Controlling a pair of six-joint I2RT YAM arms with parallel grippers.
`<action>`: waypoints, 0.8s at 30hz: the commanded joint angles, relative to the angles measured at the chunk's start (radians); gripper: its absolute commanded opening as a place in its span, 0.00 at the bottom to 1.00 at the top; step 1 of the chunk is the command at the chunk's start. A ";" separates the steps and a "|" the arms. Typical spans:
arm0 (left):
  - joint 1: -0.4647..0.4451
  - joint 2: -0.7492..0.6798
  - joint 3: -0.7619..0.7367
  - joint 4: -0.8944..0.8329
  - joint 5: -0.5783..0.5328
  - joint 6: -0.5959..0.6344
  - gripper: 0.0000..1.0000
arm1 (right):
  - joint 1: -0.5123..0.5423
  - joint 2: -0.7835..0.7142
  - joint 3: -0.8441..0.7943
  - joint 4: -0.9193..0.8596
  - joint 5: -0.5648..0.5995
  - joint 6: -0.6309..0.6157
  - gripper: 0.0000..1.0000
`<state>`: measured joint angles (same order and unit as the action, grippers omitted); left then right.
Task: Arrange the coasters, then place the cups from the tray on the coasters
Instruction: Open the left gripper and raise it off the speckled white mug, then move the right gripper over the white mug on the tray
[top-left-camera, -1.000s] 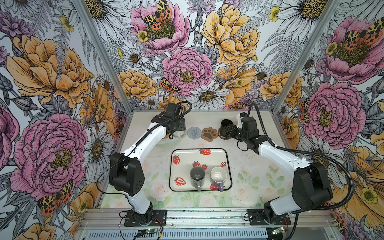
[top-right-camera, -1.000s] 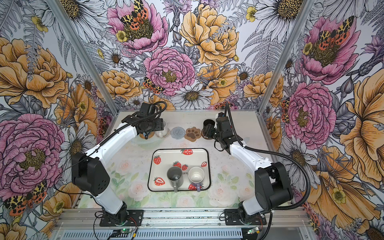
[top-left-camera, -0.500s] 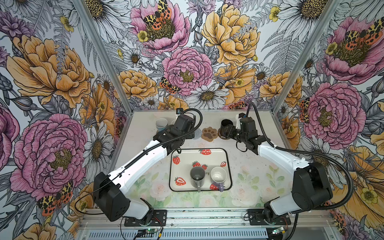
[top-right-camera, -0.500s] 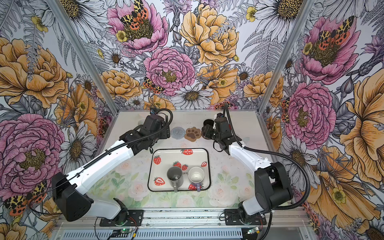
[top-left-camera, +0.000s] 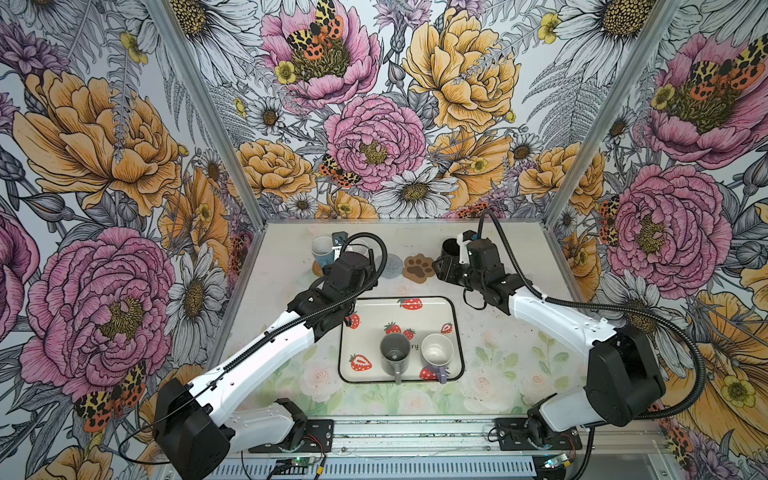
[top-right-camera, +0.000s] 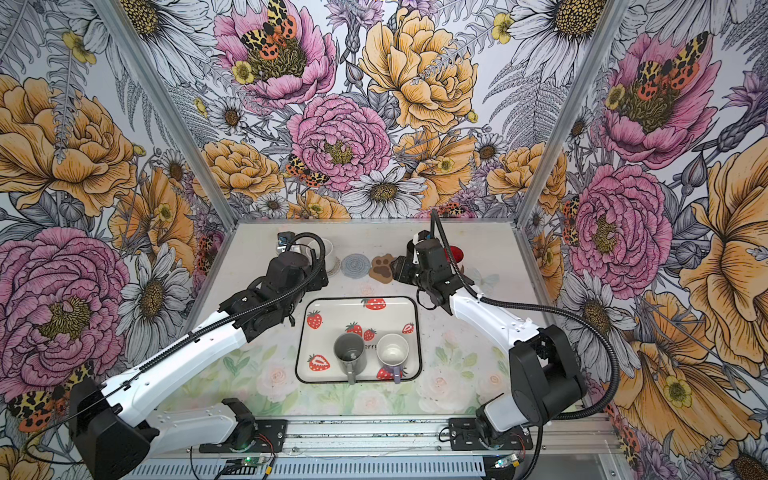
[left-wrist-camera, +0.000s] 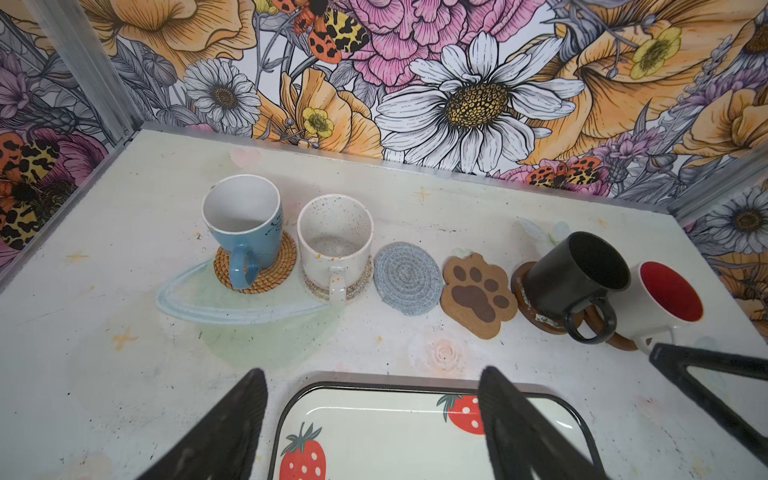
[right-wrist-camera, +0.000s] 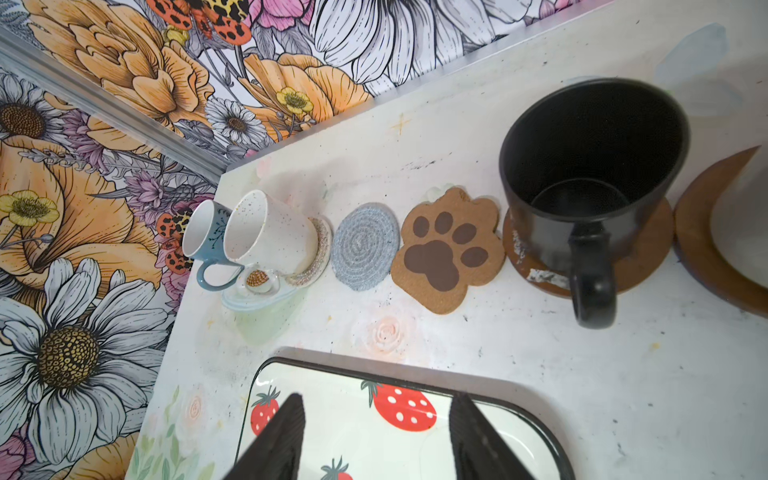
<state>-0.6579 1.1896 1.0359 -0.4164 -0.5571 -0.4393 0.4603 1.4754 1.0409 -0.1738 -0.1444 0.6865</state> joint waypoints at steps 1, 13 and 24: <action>0.019 -0.027 -0.018 0.064 0.013 0.002 0.82 | 0.023 -0.054 0.073 -0.107 0.004 -0.078 0.58; 0.080 -0.059 -0.078 0.117 0.099 -0.017 0.83 | 0.112 -0.226 0.116 -0.474 0.062 -0.215 0.56; 0.123 -0.069 -0.121 0.160 0.146 -0.027 0.84 | 0.235 -0.362 -0.003 -0.629 0.072 -0.170 0.56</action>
<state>-0.5510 1.1378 0.9310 -0.2916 -0.4438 -0.4473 0.6754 1.1530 1.0615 -0.7372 -0.0978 0.5041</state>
